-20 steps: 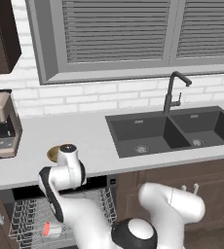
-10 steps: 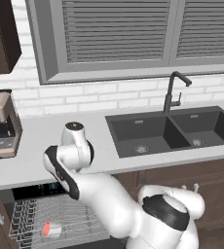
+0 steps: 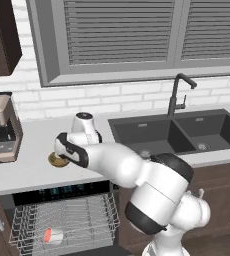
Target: Pick up the cup and bowl from the counter, place them in the dishwasher, and close the dishwasher door.
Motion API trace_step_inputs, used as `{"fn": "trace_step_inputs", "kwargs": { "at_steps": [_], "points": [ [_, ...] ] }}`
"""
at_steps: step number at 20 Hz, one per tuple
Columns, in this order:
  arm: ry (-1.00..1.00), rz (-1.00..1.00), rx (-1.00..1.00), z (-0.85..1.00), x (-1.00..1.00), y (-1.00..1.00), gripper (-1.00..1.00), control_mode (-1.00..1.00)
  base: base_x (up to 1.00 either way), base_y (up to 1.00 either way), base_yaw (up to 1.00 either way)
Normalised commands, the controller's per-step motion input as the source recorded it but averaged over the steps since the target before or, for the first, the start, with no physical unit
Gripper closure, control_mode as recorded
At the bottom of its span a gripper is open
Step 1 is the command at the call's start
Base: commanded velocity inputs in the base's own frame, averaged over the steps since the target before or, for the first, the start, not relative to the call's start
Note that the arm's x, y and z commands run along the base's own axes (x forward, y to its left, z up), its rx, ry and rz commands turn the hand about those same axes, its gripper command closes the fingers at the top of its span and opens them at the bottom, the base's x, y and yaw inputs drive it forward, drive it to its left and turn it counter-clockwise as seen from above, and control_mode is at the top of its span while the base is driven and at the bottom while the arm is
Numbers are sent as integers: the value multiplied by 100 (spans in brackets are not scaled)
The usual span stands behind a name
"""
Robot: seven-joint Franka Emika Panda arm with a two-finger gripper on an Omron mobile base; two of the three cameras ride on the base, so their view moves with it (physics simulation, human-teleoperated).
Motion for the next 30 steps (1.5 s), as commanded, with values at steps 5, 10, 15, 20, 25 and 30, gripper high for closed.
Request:
{"fn": "trace_step_inputs", "kwargs": {
  "at_steps": [5,10,15,20,25,30],
  "points": [
    [3,-13,0,11,53,-1,-100,-100,0,0,0],
    [0,0,1,-1,34,1,-100,-100,0,0,0],
    [3,-1,-2,-11,13,15,-100,-100,0,0,0],
    [6,-2,-5,-42,7,9,-100,-100,0,0,0],
    [1,-2,-4,-28,4,9,-100,-100,0,0,0],
    [0,-2,-3,-22,14,4,-100,-100,0,0,0]
  ]
}}
